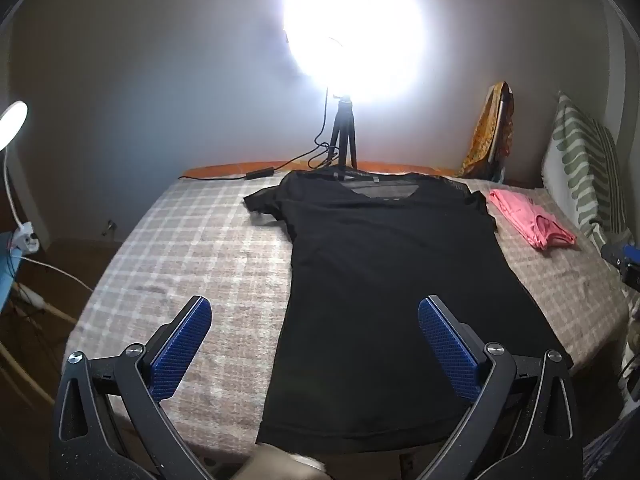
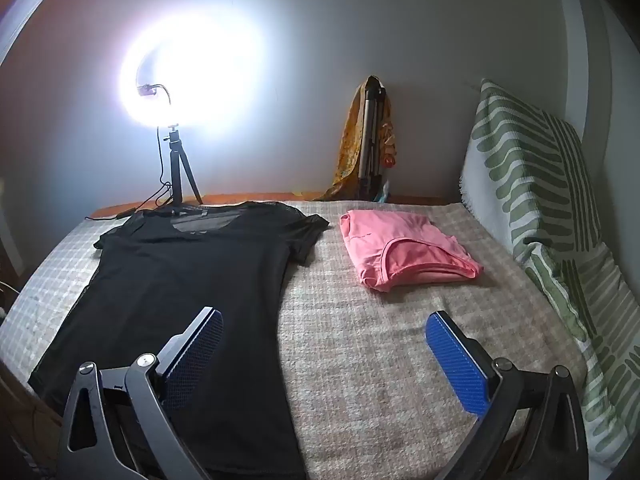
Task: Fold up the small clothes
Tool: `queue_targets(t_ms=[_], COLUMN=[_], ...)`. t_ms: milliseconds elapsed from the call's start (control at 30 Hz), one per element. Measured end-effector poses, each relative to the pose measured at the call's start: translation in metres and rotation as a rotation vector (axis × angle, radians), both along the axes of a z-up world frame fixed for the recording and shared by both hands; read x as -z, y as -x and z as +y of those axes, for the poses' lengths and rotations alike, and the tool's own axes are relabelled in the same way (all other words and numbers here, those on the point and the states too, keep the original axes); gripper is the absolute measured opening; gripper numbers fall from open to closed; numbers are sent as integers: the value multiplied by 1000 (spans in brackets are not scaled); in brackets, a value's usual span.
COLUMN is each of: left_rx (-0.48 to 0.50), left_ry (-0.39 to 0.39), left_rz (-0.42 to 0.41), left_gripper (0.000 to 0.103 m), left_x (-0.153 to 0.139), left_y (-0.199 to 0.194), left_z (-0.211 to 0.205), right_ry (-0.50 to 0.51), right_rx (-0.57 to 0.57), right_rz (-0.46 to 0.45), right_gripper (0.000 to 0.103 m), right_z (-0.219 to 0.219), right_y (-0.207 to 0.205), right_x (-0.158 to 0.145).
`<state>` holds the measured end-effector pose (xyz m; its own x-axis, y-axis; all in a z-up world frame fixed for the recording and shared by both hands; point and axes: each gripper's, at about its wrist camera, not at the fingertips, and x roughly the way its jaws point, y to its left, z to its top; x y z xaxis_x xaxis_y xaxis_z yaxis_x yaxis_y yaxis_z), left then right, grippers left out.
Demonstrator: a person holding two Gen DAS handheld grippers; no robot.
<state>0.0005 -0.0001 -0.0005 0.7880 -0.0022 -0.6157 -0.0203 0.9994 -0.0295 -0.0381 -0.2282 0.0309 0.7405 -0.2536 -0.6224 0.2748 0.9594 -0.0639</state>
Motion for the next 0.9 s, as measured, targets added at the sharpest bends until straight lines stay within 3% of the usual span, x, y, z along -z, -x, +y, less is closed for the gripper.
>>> queue_targets(t_ms=[200, 900], left_rx=[-6, -7], left_ry=[34, 0], left_rz=[1, -15], left_gripper=[103, 103], left_x=[2, -2], left_y=[0, -1], left_z=[3, 1], right_ry=[-1, -40], right_rx=[3, 6], right_rz=[3, 5], right_gripper=[103, 103], right_z=[-2, -4], right_y=[0, 2], right_x=[-1, 1])
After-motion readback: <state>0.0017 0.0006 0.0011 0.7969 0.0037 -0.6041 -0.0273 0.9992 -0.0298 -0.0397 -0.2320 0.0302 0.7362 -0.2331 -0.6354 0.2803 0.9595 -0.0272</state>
